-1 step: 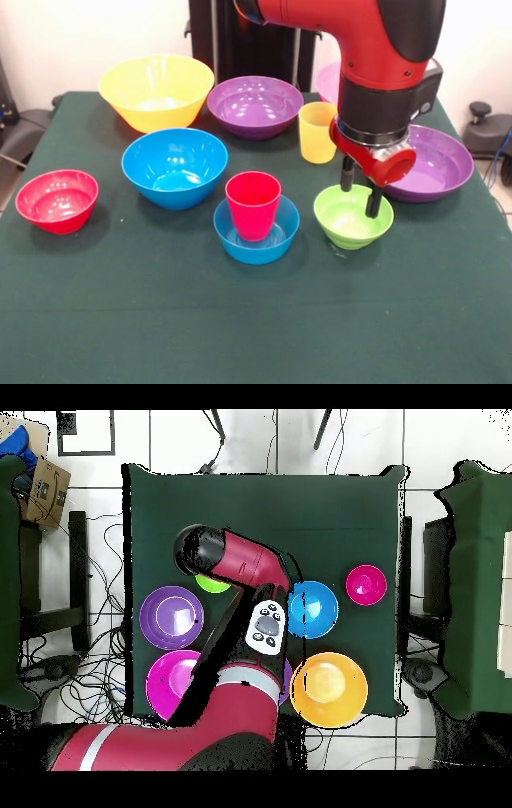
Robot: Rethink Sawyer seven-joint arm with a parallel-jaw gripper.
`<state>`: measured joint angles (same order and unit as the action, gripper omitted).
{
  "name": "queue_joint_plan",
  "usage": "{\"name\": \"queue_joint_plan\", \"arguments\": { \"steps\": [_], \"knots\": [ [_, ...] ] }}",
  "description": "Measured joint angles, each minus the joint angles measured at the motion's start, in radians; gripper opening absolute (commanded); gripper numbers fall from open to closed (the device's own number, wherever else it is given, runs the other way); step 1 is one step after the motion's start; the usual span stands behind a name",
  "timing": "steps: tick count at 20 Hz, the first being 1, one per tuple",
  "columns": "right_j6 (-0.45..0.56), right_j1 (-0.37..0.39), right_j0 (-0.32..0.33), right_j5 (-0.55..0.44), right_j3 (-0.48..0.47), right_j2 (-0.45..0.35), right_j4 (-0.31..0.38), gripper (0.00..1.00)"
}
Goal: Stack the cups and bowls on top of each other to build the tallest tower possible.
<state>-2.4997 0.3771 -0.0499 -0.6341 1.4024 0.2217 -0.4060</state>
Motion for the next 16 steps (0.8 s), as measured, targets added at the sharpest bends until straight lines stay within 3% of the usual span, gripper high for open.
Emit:
{"name": "queue_joint_plan", "arguments": {
  "steps": [16],
  "knots": [
    [0.000,-0.025,0.013,0.078,0.069,-0.007,0.076,1.00]
  ]
}}
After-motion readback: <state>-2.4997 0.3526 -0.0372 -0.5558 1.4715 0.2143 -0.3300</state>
